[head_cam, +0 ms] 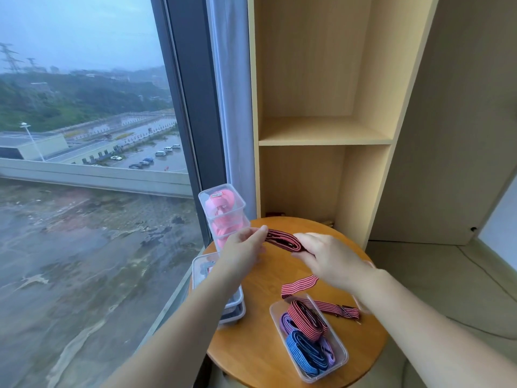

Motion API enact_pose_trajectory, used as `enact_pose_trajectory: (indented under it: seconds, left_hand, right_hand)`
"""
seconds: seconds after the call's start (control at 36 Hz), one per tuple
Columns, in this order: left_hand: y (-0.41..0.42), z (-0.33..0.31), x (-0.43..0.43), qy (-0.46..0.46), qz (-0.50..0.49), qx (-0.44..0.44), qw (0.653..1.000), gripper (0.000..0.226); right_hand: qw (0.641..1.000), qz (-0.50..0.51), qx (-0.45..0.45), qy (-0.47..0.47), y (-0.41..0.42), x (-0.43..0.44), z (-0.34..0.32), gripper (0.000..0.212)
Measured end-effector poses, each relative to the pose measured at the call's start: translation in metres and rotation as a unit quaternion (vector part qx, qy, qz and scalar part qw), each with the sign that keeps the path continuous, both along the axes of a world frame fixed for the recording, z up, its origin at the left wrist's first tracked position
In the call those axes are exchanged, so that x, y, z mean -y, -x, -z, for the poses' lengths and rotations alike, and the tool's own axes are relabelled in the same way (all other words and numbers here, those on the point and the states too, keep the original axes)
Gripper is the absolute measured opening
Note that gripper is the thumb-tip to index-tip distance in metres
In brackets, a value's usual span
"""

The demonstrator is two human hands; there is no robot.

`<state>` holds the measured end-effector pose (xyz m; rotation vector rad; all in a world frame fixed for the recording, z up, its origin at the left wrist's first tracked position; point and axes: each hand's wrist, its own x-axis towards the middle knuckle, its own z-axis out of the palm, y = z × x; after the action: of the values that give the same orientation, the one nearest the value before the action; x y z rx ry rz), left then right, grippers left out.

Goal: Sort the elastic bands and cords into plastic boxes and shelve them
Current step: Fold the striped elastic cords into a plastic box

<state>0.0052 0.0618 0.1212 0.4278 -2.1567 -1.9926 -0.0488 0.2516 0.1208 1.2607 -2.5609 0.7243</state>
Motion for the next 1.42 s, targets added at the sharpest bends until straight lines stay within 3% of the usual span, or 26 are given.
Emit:
enact_pose_trajectory:
  seconds: [0.17, 0.33, 0.5, 0.72, 0.97, 1.08, 1.28, 1.42]
  left_hand:
    - [-0.003, -0.010, 0.009, 0.162, 0.099, 0.014, 0.982, 0.027]
    - [0.004, -0.020, 0.015, 0.233, 0.127, 0.062, 0.962, 0.022]
    - [0.007, -0.020, 0.014, 0.118, 0.161, 0.044, 0.979, 0.022]
    - [0.007, -0.025, 0.009, 0.089, 0.196, 0.066, 0.974, 0.034]
    - [0.014, -0.015, -0.005, 0.057, 0.093, 0.007, 0.994, 0.025]
    - [0.016, -0.015, -0.009, 0.026, 0.057, -0.009, 0.998, 0.024]
    - [0.018, -0.020, -0.014, -0.060, 0.017, -0.043, 0.997, 0.022]
    - [0.016, -0.022, -0.016, -0.091, 0.010, -0.040, 0.995, 0.018]
  right_hand:
    - [0.989, -0.040, -0.063, -0.124, 0.006, -0.004, -0.013, 0.031]
    - [0.985, -0.048, -0.103, -0.129, 0.006, -0.003, -0.017, 0.027]
    - [0.989, -0.051, -0.096, -0.104, 0.006, 0.003, -0.020, 0.030]
    - [0.991, -0.052, -0.090, -0.084, 0.010, 0.011, -0.025, 0.023]
    - [1.000, 0.012, 0.027, 0.001, 0.012, 0.021, -0.026, 0.017]
    - [0.999, 0.038, 0.037, 0.006, 0.014, 0.020, -0.020, 0.015]
    - [0.998, 0.045, 0.054, -0.002, 0.010, 0.024, -0.009, 0.031]
    - [0.997, 0.040, 0.063, 0.026, 0.010, 0.024, -0.006, 0.023]
